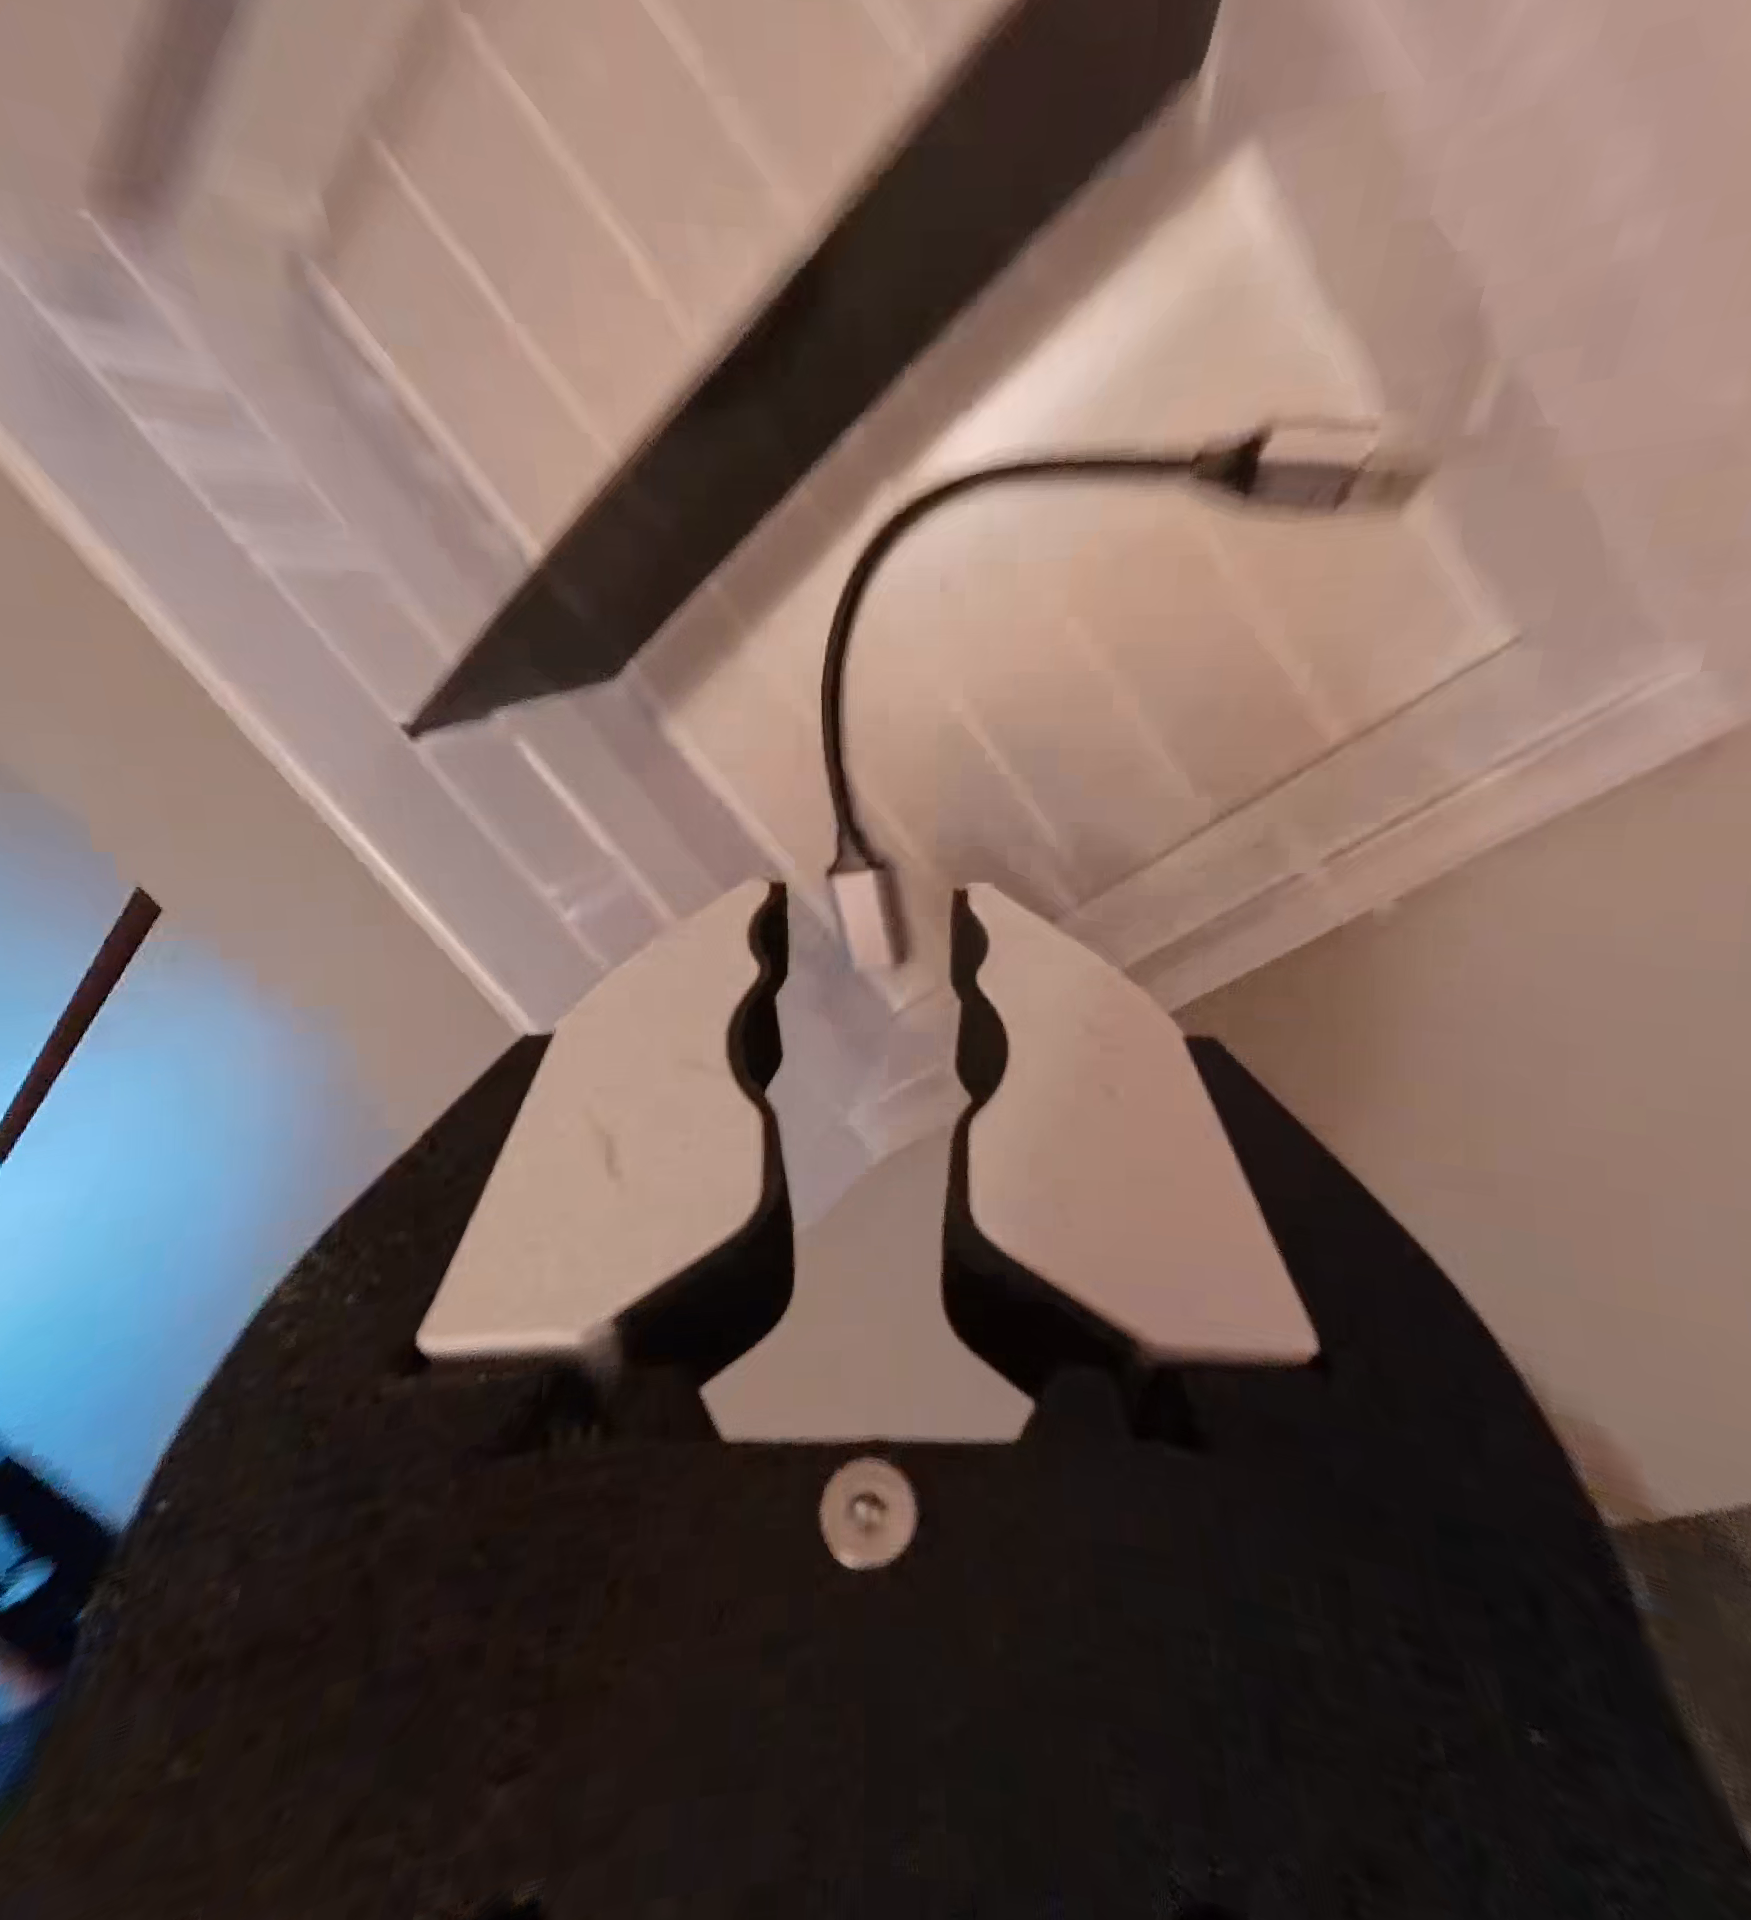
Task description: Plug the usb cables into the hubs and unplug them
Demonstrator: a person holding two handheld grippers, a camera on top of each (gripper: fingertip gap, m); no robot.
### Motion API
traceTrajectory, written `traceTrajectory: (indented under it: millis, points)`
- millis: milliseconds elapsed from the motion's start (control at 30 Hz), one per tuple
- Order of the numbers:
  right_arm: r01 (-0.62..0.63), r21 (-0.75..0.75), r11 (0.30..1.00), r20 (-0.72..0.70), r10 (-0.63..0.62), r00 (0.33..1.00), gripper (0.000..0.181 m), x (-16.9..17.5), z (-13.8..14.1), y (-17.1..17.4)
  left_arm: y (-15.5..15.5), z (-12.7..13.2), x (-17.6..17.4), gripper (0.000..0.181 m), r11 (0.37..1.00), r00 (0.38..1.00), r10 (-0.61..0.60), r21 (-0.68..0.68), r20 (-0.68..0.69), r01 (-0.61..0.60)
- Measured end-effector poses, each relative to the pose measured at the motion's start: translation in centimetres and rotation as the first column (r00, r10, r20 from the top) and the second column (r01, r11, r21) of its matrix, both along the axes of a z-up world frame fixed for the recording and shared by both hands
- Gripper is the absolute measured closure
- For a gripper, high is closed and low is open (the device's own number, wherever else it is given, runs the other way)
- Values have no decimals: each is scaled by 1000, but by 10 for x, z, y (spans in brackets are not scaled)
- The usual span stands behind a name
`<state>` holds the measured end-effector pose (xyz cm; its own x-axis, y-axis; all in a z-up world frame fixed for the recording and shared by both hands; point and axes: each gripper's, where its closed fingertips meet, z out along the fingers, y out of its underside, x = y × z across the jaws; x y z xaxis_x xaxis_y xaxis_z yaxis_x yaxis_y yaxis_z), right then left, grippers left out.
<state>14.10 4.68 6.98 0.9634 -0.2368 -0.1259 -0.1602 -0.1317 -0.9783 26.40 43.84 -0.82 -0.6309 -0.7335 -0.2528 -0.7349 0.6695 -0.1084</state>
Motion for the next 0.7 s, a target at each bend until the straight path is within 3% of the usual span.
traceTrajectory:
  millis: [133,267,333,367,433,500,600,700]
  points:
    - [-18,-3,1000,-10,18,1000,108,0,-3,5,10,-44,-7,151,990,982,-33,129,-186,58]
    - [-28,5,1000,-21,28,999,108,-2,-2,6,17,-67,8,150,973,979,-22,222,-201,68]
    - [-25,-6,1000,-25,25,999,108,-2,-5,4,2,-73,19,150,976,978,-108,167,-179,138]
    - [-28,-11,1000,-33,27,999,108,-2,-6,4,-14,-74,24,150,967,966,-213,109,-149,230]
    - [-24,-13,1000,-33,24,999,108,-3,-7,2,-54,-74,25,150,880,878,-472,13,-73,475]
    - [-24,-16,1000,-38,24,999,108,-2,-7,2,-77,-74,25,148,773,774,-633,32,-25,634]
    - [-23,-15,1000,-40,22,999,108,0,-7,2,-91,-76,28,153,650,653,-757,76,-15,756]
    - [-27,-20,999,-38,26,999,108,0,-7,4,-92,-78,29,162,616,619,-785,61,-37,785]
